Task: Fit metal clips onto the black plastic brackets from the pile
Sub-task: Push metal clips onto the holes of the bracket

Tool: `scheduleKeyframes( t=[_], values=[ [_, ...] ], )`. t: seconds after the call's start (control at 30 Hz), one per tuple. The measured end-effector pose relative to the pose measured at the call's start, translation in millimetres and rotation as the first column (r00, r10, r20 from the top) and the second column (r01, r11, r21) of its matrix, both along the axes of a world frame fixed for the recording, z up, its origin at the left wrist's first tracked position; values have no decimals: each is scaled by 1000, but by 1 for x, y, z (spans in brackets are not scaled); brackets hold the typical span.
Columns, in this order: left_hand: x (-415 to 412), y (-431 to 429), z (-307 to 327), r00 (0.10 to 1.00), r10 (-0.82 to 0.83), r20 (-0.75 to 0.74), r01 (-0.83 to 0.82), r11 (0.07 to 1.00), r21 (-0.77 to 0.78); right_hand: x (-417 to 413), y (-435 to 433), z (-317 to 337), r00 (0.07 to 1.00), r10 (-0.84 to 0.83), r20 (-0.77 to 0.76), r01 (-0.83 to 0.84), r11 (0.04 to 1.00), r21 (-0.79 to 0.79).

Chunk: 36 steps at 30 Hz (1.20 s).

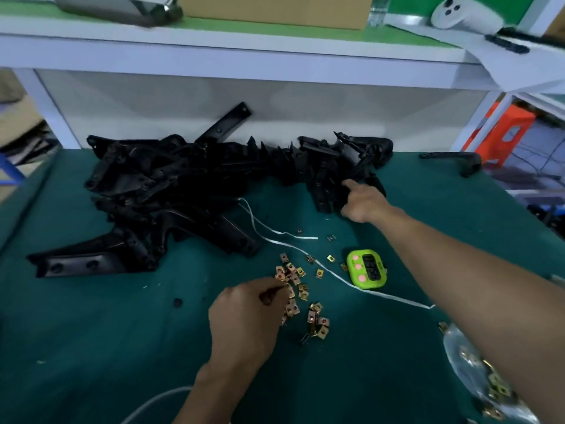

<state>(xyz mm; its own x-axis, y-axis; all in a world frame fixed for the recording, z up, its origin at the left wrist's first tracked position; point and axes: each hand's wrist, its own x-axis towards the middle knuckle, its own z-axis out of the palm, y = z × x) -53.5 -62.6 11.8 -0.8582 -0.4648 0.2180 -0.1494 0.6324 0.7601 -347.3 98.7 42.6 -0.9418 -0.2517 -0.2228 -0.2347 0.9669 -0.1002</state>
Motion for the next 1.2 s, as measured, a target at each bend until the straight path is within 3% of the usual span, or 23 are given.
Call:
scheduleKeyframes(
  t=[0.17, 0.27, 0.37, 0.5, 0.63, 0.67, 0.77, 0.9, 1.2],
  values=[
    [-1, -9, -2, 1000, -20, 14, 17, 982, 189, 8, 5, -7, 994, -54, -94, 35, 981, -193],
    [1, -12, -6, 1000, -21, 22, 16, 979, 201, 21, 8, -10, 984, -74, -161, 35, 972, -232],
    [4, -12, -8, 1000, -17, 27, 11, 975, 221, 33, 13, -6, 973, -172, -154, 92, 899, -427],
    [7, -9, -9, 999, 29, 16, -32, 966, 258, 56, 24, 10, 941, -340, 2, 236, 651, -721],
    [8, -8, -12, 999, 42, -11, -36, 942, 334, 104, 33, 27, 909, -370, 191, 302, 270, -914],
    [8, -8, -12, 999, 38, -22, -28, 942, 335, 119, 34, 31, 902, -374, 214, 311, 221, -924],
    [8, -8, -15, 999, -7, -37, 18, 955, 297, 166, 40, 35, 907, -352, 229, 326, 246, -913],
    [12, -5, -16, 999, -41, -34, 48, 964, 262, 211, 46, 24, 940, -186, 288, 323, 204, -924],
    [24, -3, -12, 998, -28, -48, 38, 974, 225, 259, 62, 1, 951, -42, 307, 274, 573, -772]
  ],
)
